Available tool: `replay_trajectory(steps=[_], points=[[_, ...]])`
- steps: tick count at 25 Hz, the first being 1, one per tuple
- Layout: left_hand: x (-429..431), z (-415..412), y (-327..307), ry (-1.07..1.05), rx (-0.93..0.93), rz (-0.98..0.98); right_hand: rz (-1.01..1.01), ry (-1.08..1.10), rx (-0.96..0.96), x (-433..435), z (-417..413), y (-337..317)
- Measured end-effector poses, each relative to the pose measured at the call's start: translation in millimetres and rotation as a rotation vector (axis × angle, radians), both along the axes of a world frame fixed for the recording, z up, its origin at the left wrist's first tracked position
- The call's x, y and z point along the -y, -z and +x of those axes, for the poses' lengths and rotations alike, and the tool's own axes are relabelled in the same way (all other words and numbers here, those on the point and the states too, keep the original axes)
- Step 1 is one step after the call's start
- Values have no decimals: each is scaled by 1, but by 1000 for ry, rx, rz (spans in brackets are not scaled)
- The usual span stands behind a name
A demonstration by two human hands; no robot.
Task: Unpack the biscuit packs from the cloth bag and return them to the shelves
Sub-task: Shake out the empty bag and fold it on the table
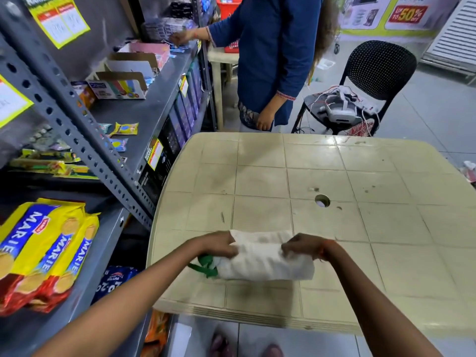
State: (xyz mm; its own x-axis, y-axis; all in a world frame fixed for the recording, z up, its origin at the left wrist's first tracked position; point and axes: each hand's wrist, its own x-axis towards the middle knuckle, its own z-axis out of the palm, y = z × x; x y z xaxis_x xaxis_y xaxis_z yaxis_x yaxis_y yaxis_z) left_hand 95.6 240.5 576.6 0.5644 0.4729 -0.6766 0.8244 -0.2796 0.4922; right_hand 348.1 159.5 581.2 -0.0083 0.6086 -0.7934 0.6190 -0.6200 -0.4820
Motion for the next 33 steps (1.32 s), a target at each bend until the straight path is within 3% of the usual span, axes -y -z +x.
replay_trajectory(steps=[4, 7, 10, 14, 18, 21, 23, 26, 29, 31, 33], points=[[-21, 8, 3, -71, 15, 227, 152, 58, 212, -16, -10, 8], [-27, 18, 12, -237, 34, 431, 452, 341, 404, -10, -25, 29], [-25, 24, 22, -191, 16, 486, 592, 511, 221, -3, -39, 36], [-16, 10, 27, 93, -61, 477, 389, 63, 244, 13, -24, 50], [2, -13, 28, 407, -131, 438, 375, -24, 152, 18, -13, 44], [4, -20, 31, 518, -122, 423, 309, -62, 126, 12, -8, 40], [-1, -18, 28, 353, -16, 345, 280, -11, 118, 8, -4, 41], [-12, -8, 20, -86, 153, 74, 209, 160, 115, 0, -2, 49], [-21, 7, 18, -343, 185, -100, 205, 277, 237, -7, -4, 56], [-21, 12, 24, -472, 100, -50, 344, 413, 376, -9, -8, 57], [-14, 12, 30, -644, 2, 146, 599, 600, 453, -8, -14, 54]])
